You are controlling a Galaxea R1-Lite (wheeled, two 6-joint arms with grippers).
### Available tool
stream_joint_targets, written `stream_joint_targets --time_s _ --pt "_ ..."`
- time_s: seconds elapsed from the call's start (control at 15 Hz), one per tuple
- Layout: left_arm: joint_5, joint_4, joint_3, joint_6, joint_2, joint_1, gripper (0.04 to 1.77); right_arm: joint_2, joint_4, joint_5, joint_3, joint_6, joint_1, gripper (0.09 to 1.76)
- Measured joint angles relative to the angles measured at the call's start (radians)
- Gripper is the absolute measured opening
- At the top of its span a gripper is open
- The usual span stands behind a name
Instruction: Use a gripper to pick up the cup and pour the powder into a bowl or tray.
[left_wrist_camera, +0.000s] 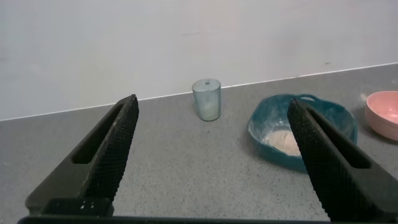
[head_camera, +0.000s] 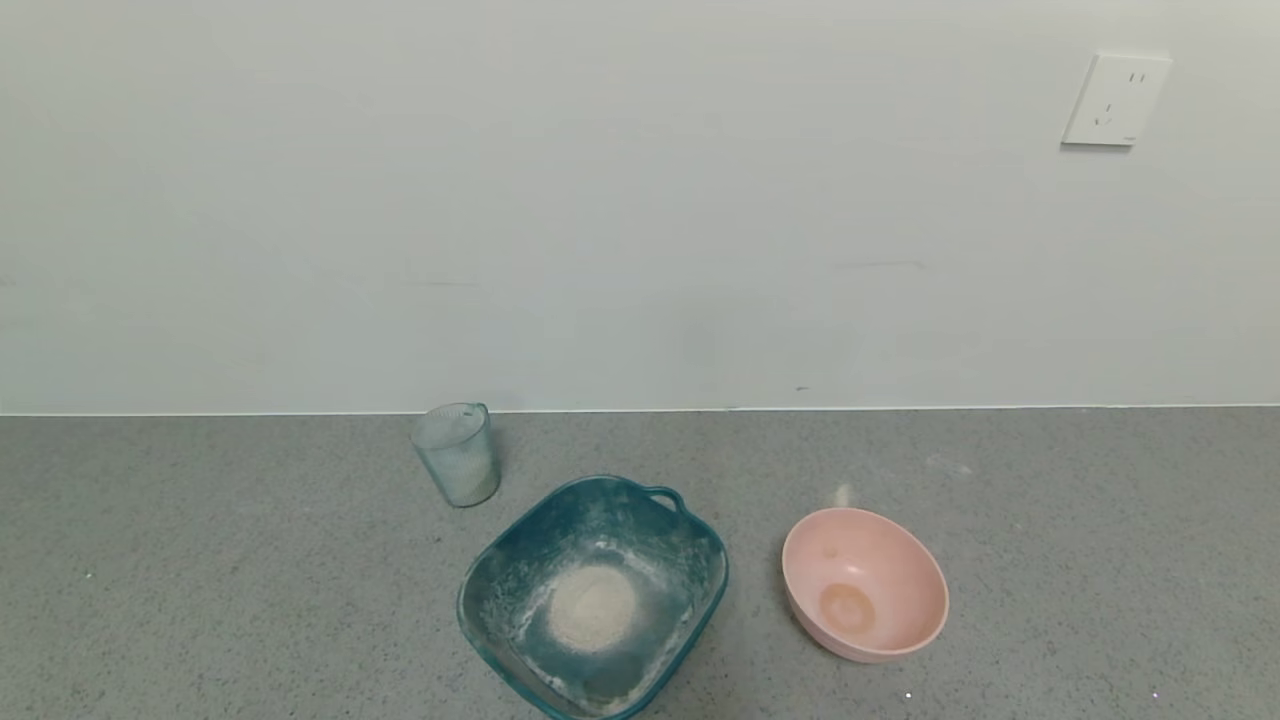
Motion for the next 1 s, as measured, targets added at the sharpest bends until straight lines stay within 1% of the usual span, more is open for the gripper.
stream_joint_targets --time_s 0.13,0.2,0.33,0.47,0.67,0.8,0.87,1.0 --pt "0.003 -0.01 0.046 0.001 -0.056 -0.008 1.72 0.0 0.0 0.0 0.0 0.0 0.0 1.71" --pt "0.004 -0.035 0.069 0.0 -0.077 -0.01 1.72 0.0 0.0 0.0 0.0 0.0 0.0 1.71" --pt "0.003 -0.135 0.134 0.0 -0.108 -0.011 1.72 0.0 0.0 -0.001 0.0 0.0 0.0 1.71" --pt "0.003 -0.232 0.23 0.003 -0.124 -0.011 1.72 0.0 0.0 -0.001 0.0 0.0 0.0 1.71" --pt "0.004 -0.318 0.383 0.005 -0.15 -0.011 1.72 0.0 0.0 0.0 0.0 0.0 0.0 1.71" --pt "0.004 -0.391 0.464 0.004 -0.161 -0.011 1.72 0.0 0.0 0.0 0.0 0.0 0.0 1.71" --pt "0.004 -0.41 0.5 0.004 -0.163 -0.011 1.72 0.0 0.0 0.0 0.0 0.0 0.0 1.71" --pt "0.006 -0.396 0.531 0.004 -0.166 -0.011 1.72 0.0 0.0 0.0 0.0 0.0 0.0 1.71"
